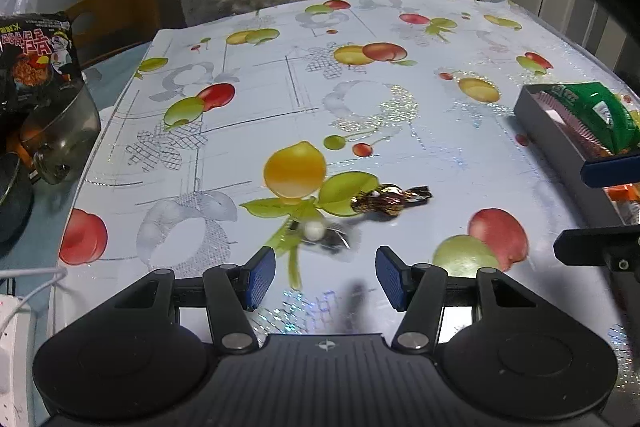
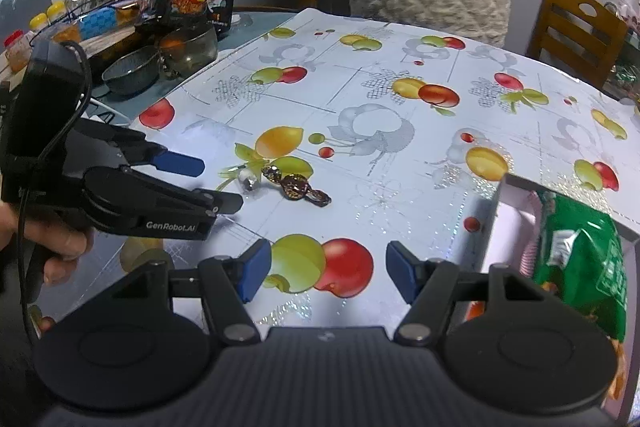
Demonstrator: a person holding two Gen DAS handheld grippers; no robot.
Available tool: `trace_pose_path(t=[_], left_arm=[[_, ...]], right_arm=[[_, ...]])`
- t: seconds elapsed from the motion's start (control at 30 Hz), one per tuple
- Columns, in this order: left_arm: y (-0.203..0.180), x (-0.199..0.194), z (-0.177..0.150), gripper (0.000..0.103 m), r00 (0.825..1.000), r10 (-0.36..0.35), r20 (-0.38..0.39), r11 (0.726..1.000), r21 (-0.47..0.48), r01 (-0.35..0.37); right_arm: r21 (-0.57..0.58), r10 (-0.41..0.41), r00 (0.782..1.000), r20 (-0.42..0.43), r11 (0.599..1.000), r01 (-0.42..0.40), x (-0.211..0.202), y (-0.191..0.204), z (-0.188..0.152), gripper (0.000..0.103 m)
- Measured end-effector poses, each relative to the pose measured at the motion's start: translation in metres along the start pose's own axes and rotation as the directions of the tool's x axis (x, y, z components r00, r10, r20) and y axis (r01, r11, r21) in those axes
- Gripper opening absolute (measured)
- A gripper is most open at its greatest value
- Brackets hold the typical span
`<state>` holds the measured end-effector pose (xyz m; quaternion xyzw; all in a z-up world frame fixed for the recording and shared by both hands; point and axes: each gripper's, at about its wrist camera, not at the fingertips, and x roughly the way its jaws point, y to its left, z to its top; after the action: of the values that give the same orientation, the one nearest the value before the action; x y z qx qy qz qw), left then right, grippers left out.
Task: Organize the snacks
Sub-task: 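Withdraw both tools from the box toward the gold-wrapped chocolates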
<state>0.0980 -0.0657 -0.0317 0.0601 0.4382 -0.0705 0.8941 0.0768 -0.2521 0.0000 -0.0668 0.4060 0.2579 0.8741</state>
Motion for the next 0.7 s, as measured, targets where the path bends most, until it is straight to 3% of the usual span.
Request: trace_pose_path(t=[0.3, 0.7], left_arm=[[0.002, 0.022, 0.006, 0.056, 0.999, -0.032, -0.012, 0.998, 0.057, 0.032], [0.014, 0.04, 0.012, 0.056, 0.997, -0.078, 0.005, 0.996, 0.048, 0.078]], right_arm=[[-0.026, -0.02, 1.0, -0.022, 0.999, 0.019, 0.017, 0.013, 0.008, 0.064], [-0.023, -0.034, 0.998, -0.059, 0.999, 0.032, 0.043, 0.018, 0.019, 0.064]])
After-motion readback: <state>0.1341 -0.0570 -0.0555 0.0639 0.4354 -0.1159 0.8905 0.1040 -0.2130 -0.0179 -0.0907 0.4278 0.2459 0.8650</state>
